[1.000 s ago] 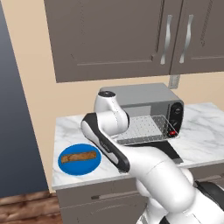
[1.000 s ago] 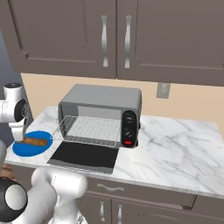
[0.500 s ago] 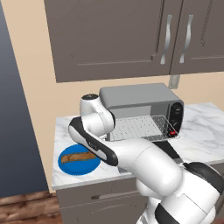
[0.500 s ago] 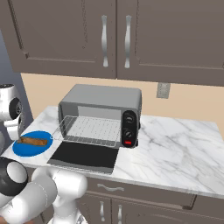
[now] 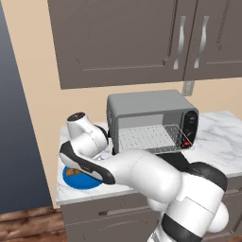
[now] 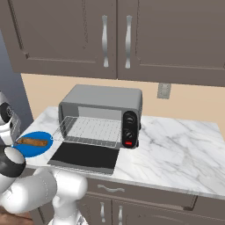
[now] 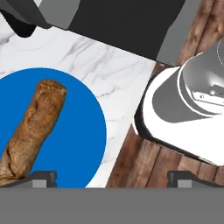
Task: Pull the toaster oven rack outwards. Pick up the baguette from the plate and place it on the toaster oven rack. Close the toaster oven door fully and set the temperature to the lowest setting.
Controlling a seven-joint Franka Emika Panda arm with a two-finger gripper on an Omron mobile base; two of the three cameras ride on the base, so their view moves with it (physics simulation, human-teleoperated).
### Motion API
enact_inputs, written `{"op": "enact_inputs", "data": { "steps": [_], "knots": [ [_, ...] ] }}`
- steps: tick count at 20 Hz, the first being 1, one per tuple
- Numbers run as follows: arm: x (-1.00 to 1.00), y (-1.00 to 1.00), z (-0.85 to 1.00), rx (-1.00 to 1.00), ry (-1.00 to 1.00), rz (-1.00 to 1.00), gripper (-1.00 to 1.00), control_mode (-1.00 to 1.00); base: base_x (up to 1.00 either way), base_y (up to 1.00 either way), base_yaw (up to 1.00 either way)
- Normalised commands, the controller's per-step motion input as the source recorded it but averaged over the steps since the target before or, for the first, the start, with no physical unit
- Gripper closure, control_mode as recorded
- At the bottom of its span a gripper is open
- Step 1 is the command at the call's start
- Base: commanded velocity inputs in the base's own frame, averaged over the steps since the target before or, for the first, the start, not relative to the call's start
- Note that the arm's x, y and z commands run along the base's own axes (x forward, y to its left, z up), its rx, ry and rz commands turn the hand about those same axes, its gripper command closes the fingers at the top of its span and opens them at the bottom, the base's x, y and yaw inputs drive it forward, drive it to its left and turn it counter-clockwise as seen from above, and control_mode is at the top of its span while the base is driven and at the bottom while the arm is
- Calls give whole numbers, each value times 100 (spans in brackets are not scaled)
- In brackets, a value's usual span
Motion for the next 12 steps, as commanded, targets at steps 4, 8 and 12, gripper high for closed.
{"op": "enact_inputs", "data": {
  "steps": [4, 8, 12],
  "knots": [
    [12, 10, -19, -4, -5, 0, -100, -100, 0, 0, 0],
    [22, 2, -19, -3, -5, -7, -100, -100, 0, 0, 0],
    [24, 0, -18, -1, -3, -7, -100, -100, 0, 0, 0]
  ]
}}
